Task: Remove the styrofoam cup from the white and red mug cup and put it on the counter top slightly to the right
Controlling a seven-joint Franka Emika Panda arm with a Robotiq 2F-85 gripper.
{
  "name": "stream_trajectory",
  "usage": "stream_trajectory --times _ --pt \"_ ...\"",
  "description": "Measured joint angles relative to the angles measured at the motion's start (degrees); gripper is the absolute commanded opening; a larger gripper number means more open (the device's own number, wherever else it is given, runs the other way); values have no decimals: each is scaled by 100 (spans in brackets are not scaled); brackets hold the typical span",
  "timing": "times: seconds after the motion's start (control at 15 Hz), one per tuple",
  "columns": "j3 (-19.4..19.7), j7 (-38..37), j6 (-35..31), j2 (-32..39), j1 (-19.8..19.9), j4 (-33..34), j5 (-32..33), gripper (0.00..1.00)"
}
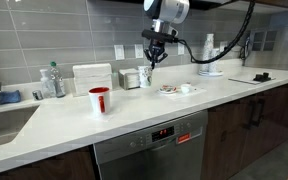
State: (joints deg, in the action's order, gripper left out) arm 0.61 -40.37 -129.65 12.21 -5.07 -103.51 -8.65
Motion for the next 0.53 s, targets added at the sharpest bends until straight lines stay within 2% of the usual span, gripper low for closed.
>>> stream_trajectory --times 0.13,0.53 --pt "8 -61 -68 6 5 4 10 1" --pt "300 -872 -669 228 39 15 518 1"
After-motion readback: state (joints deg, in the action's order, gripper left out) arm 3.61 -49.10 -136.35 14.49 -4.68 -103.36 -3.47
